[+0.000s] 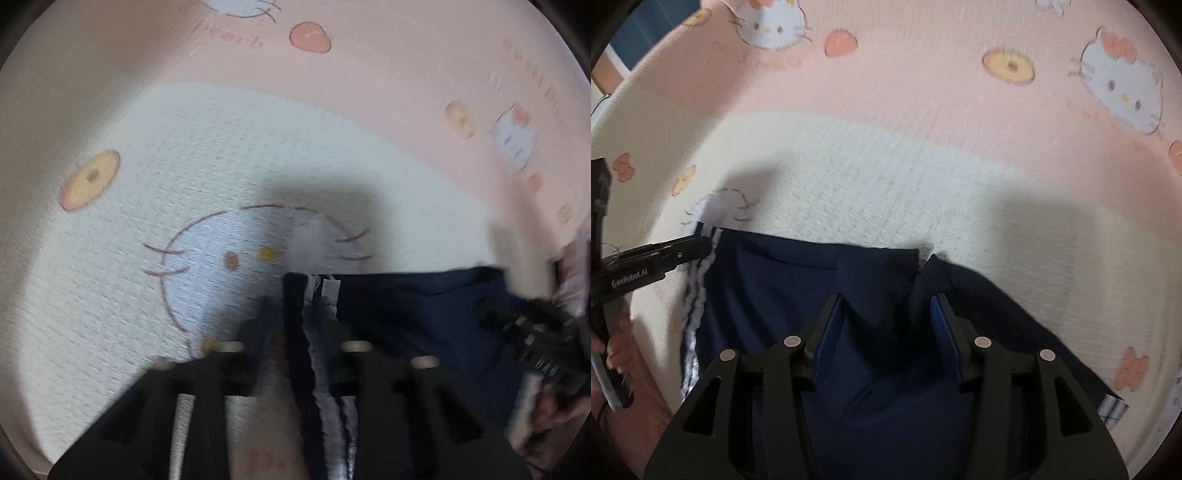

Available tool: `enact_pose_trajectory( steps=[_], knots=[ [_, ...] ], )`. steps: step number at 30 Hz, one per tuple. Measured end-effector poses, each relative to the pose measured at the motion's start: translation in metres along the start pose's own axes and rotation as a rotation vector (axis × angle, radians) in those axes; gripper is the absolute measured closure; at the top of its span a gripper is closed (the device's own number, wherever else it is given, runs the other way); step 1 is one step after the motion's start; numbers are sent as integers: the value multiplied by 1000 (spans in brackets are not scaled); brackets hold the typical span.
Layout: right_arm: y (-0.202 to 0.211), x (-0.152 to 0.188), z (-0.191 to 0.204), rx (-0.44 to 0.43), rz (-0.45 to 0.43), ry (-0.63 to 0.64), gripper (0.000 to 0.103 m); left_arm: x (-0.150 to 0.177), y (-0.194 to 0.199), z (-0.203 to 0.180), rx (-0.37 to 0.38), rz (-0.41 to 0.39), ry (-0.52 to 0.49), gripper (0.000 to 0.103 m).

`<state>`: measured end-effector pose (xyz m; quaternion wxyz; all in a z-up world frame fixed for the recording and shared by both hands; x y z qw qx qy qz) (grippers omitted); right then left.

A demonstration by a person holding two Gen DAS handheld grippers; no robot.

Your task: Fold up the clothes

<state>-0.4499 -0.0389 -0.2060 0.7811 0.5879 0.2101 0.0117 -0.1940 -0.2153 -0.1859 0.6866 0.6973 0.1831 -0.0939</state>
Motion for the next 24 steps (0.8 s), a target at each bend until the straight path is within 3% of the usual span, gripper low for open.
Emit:
enact_pose_trajectory(
  steps=[2, 4, 8, 14, 16, 19, 24],
  knots=[
    [0, -3, -2, 29, -48, -5, 74, 0, 0, -5, -31, -3, -38, 90],
    [2, -9, -9, 8, -57, -56, 77, 1, 2, 3, -3, -11, -5, 90],
    [4, -15, -23, 10, -98, -137, 77, 4, 4, 24, 41, -28, 77, 86],
    [9, -17, -25, -4, -103, -180, 72, -11, 0, 20, 73, -62, 115, 85],
    [22, -19, -27, -60, -133, -216, 69, -11, 13, 19, 104, -113, 108, 85],
    [55, -8, -26, -111, -174, -237, 64, -11, 22, 2, 188, -137, 31, 85],
    [64, 25, -20, -75, -104, -210, 63, -9, 2, -53, 257, -30, -135, 85]
  ],
)
Point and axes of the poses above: each gripper's, at about its wrist camera, not at the fingertips, and y roughly against the way its jaws point, z to its left, x to its underside, the point moved 1 cm from there along -y, roughly the way its jaws point, and after that the axes turned 12 degrees about -y, right-handed, at the moved point
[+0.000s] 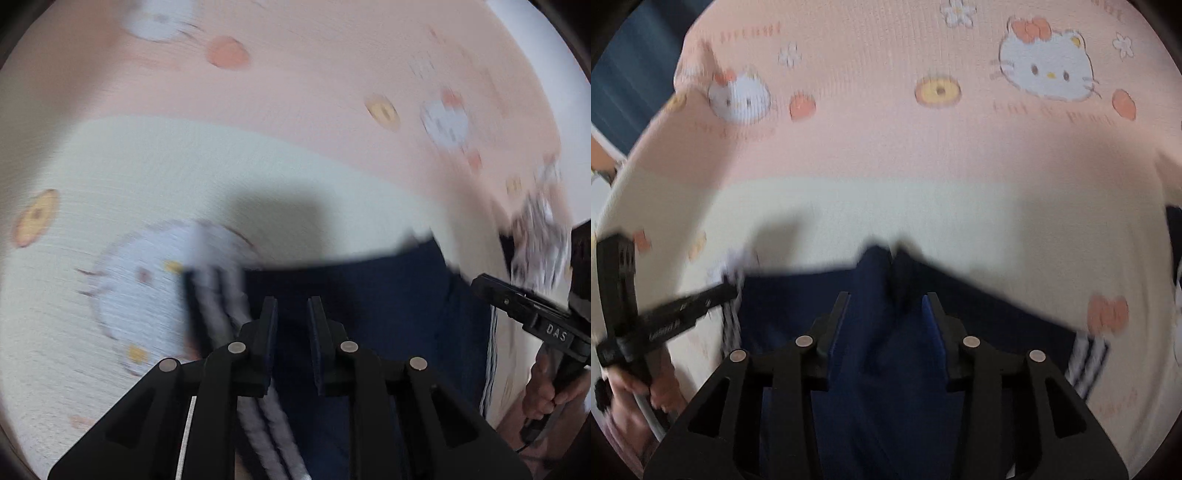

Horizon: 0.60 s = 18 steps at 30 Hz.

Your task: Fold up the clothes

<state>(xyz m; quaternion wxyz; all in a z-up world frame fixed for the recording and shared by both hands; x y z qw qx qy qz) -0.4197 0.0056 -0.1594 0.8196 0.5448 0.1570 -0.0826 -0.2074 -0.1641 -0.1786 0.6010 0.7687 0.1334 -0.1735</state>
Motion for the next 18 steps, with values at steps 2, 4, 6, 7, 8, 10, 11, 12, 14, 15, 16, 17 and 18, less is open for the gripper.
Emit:
enact_pose_trajectory(
  steps=[2, 4, 6, 7, 8, 10, 11, 12, 14, 15, 16, 17, 18],
  knots=[
    [-6, 18, -3, 33, 48, 17, 63, 0, -9, -9, -28, 43, -33, 85],
    [-18, 32, -3, 46, 90, 27, 63, 0, -12, -4, -102, 58, -48, 85],
    [-27, 45, 2, 44, 111, 41, 63, -1, -6, 8, -206, 37, -21, 85],
    [-30, 48, 5, 55, 106, 54, 63, -1, -3, 15, -255, 27, 1, 85],
    [-34, 50, 9, 66, 100, 66, 63, 0, 1, 23, -252, 19, 28, 85],
    [-38, 49, 16, 100, 78, 81, 63, 4, 10, 38, -195, 4, 83, 85],
    [-37, 45, 17, 101, 74, 60, 63, 5, 12, 40, -169, -4, 90, 84],
    [-37, 41, 19, 101, 69, 41, 63, 3, 11, 37, -151, -2, 75, 83],
    [-29, 36, 35, 67, 30, 70, 63, -2, 4, 30, -120, 10, 36, 81],
    [-25, 35, 46, 46, 12, 104, 63, -4, 0, 26, -104, 16, 16, 80],
    [-28, 36, 56, 39, 18, 142, 63, -7, -3, 23, -88, 22, -4, 80],
    [-30, 38, 66, 33, 25, 180, 63, -9, -7, 20, -73, 28, -23, 80],
    [-40, 38, 72, 42, 41, 203, 63, -12, -10, 16, -57, 34, -43, 80]
  ],
)
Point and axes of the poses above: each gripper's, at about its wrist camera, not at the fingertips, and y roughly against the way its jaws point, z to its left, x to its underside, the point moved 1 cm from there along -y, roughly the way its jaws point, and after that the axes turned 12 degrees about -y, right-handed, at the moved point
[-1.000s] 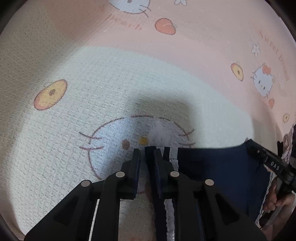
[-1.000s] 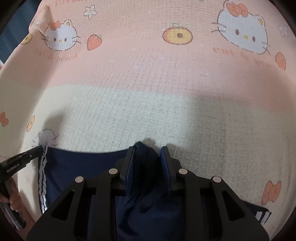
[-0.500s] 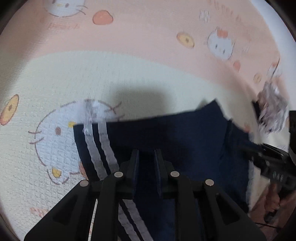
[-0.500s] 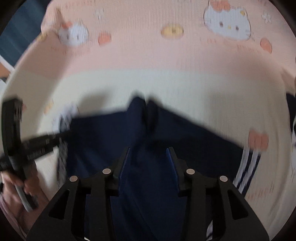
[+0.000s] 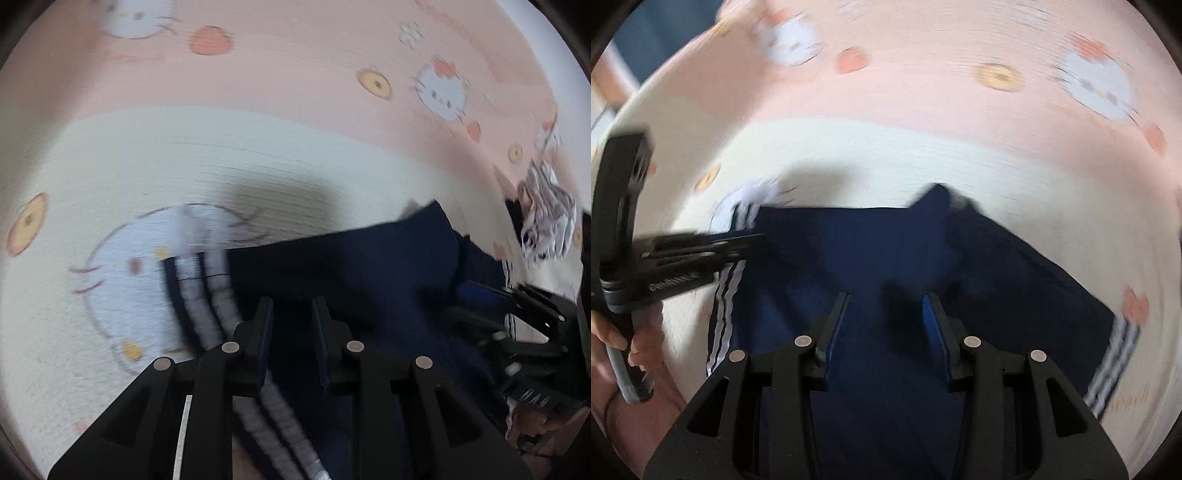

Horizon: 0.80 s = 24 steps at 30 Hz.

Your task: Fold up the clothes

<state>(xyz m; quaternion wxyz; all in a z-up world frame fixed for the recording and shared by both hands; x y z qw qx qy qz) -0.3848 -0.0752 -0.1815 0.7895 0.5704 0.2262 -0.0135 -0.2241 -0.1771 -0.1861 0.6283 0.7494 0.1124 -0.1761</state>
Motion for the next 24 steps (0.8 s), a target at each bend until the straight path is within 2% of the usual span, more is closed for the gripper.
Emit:
enact_pose_trajectory(
  steps=[2, 3, 4, 6, 8, 11, 13, 14, 15, 17, 19, 21, 23, 24],
  knots=[
    [-19, -5, 4, 20, 32, 6, 64, -6, -5, -4, 16, 3, -20, 80],
    [-28, -7, 2, 31, 47, -11, 65, -10, -5, -2, 10, -3, -9, 80],
    [-30, -12, -3, 8, 34, -41, 66, -12, -5, 3, -15, -11, 4, 80],
    [-31, -23, -11, -14, 21, -76, 69, -21, -11, 18, -26, -38, 54, 80],
    [-30, -30, -17, -23, 11, -107, 75, -26, -14, 28, 12, -54, 124, 80],
    [-26, -34, -20, -14, 7, -140, 72, -32, -12, 24, 2, -65, 106, 73],
    [-9, -30, -15, -117, -3, -149, 67, -34, -7, 17, 2, -75, 79, 72],
    [-1, -30, -9, -138, -2, -146, 63, -37, -8, 9, 5, -75, 65, 72],
    [5, -23, -4, -123, 7, -138, 63, -43, -10, 0, 8, -73, 52, 72],
    [17, -8, 5, -94, 27, -122, 63, -31, 1, -2, 26, -50, 31, 72],
    [26, 9, 4, -72, 52, -117, 63, -12, 12, -12, 54, -14, 37, 72],
    [32, 44, 2, -68, 84, -115, 63, 9, 23, -24, 83, 23, 48, 72],
    [35, 70, 2, -74, 100, -108, 63, 34, 35, -40, 92, 30, 58, 72],
    [37, 82, 3, -76, 108, -104, 63, 43, 35, -45, 72, 39, 57, 72]
  ],
)
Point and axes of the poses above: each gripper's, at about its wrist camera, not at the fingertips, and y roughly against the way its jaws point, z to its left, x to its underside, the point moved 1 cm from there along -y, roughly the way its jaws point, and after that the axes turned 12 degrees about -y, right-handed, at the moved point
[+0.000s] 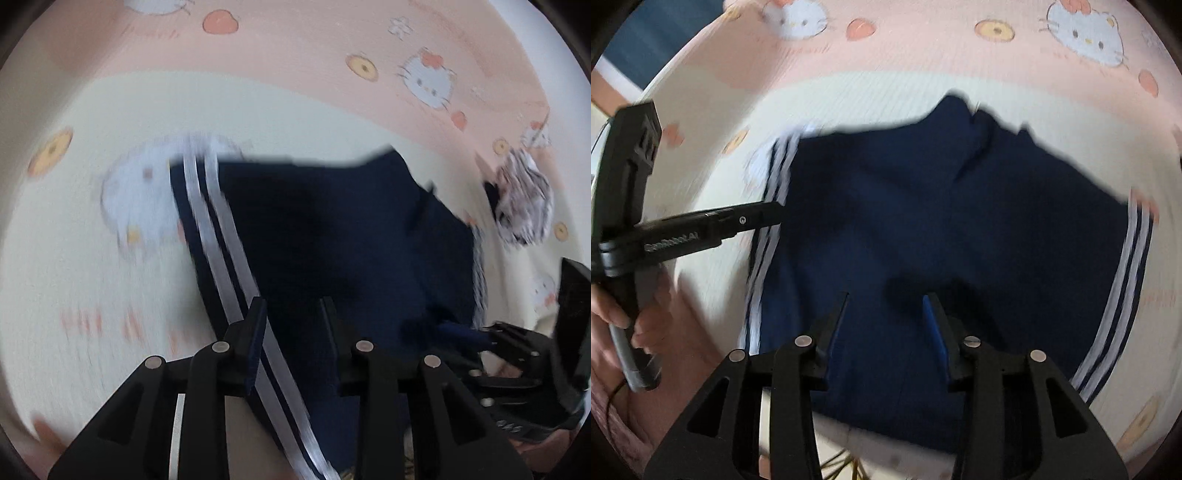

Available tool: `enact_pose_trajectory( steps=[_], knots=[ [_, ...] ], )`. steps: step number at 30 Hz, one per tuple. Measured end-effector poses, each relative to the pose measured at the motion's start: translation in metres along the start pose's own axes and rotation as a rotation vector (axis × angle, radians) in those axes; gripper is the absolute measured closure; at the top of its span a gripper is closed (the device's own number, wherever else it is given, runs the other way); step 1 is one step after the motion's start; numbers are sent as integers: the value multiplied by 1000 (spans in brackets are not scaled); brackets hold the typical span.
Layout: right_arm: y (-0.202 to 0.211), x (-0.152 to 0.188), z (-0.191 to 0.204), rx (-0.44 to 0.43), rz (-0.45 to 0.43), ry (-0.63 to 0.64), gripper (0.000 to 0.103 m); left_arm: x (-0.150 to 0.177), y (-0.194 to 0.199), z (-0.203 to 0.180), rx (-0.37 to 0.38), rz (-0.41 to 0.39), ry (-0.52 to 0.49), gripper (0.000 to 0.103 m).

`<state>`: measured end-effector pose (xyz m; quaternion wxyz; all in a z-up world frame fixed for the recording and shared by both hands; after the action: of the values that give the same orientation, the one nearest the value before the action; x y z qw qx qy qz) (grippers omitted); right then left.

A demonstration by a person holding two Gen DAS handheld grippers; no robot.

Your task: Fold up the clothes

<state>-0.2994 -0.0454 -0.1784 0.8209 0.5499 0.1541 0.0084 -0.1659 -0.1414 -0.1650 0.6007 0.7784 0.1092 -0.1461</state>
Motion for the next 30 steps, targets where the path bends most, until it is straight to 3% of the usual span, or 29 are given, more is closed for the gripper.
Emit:
enact_pose_trajectory(
  steps=[5, 8, 14, 17, 22, 25, 27, 29, 30],
  knots=[
    [6, 38, -2, 41, 6, -15, 63, 32, -17, -17, -138, 66, -13, 72],
    [17, 41, -16, 117, -24, -31, 63, 35, -9, -14, -176, 39, 1, 72],
    [46, 49, -57, 176, -51, -127, 63, 33, -2, -35, -73, -44, -20, 72],
    [42, 53, -71, 232, -42, -143, 63, 26, -20, -53, -9, -19, -30, 72],
    [35, 58, -84, 259, -12, -149, 63, 24, -45, -65, -94, 58, -74, 73],
    [34, 60, -90, 270, 3, -148, 62, 21, -43, -68, -80, 44, -71, 73],
    [47, 62, -97, 186, -24, -192, 62, 20, -41, -70, -70, 34, -68, 73],
    [54, 63, -106, 147, -22, -232, 62, 18, -40, -73, -60, 25, -66, 73],
    [54, 63, -109, 167, -19, -229, 62, 18, -41, -75, -53, 26, -73, 73]
  ],
)
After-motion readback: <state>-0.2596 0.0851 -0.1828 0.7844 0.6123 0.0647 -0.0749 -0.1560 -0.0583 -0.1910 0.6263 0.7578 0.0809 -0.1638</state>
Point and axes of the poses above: each gripper's, at about its wrist camera, not at the fingertips, and y roughly against the way its jaws point, z to its left, x to its underside, the point moved 1 cm from there along -y, roughly the way its jaws point, and after that the axes turned 12 degrees about -y, right-handed, at the moved point
